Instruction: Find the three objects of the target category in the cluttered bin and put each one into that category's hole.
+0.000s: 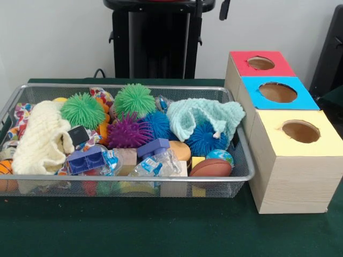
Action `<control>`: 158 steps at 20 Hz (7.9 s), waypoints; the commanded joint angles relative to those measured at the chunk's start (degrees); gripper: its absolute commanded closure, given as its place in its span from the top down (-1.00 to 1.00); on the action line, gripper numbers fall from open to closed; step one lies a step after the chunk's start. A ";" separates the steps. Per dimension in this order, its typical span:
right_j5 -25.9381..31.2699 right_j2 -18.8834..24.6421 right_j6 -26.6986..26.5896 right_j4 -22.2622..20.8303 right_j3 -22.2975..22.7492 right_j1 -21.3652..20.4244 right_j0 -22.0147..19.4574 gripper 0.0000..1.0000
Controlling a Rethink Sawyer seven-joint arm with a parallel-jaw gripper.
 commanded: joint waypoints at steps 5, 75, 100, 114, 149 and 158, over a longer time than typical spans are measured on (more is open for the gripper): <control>-6.01 1.56 3.79 -4.63 -5.60 6.29 -6.17 1.00; -22.22 6.82 -0.18 -23.54 -13.57 25.34 -25.04 1.00; -19.79 2.71 0.86 -27.35 -16.59 37.40 -25.25 1.00; -19.57 -1.41 1.01 -27.89 -15.55 35.06 -24.24 1.00; -24.35 -6.90 4.02 -29.01 -19.84 47.14 -20.88 -1.00; -22.76 -5.97 5.09 -27.80 -15.25 41.74 -19.85 -1.00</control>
